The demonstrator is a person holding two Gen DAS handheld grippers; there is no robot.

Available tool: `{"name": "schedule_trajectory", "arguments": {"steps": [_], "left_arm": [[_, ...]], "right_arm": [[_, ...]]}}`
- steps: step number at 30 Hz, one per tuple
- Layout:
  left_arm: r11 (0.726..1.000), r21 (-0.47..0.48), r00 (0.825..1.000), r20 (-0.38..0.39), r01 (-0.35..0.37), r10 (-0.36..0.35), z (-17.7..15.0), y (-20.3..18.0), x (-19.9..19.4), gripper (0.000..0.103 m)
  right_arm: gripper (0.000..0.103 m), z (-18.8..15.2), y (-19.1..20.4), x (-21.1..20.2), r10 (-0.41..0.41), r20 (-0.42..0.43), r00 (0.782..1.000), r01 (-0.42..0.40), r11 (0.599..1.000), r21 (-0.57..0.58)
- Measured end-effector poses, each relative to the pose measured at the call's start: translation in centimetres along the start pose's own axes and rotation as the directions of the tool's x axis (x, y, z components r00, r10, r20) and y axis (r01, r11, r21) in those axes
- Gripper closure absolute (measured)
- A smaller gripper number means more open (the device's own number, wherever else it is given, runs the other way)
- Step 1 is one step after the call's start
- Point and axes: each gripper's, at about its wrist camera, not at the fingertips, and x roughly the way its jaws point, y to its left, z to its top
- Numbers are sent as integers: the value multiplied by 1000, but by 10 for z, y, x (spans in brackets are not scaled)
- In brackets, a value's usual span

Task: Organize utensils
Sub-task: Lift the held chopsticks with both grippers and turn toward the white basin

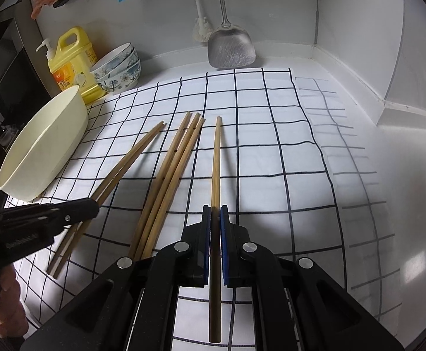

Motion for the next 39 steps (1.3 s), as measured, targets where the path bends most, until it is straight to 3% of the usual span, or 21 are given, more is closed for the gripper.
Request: {"name": "schedule_trajectory", "arguments": {"steps": [15,25,39], "left_arm": [[1000,-16,998,-51,-26,25,-1,4,18,95],[999,-40,999,-32,27,-28,1,2,12,95],[999,-52,999,38,1,1,8,2,-16,95]], "right_arm": [[97,-5,-1,2,3,-7,1000,-3,1000,-4],[97,-6,-4,7,7,-12,1000,-7,1000,-2],[97,6,-5,-12,18,24,1000,-18,1000,10]]}}
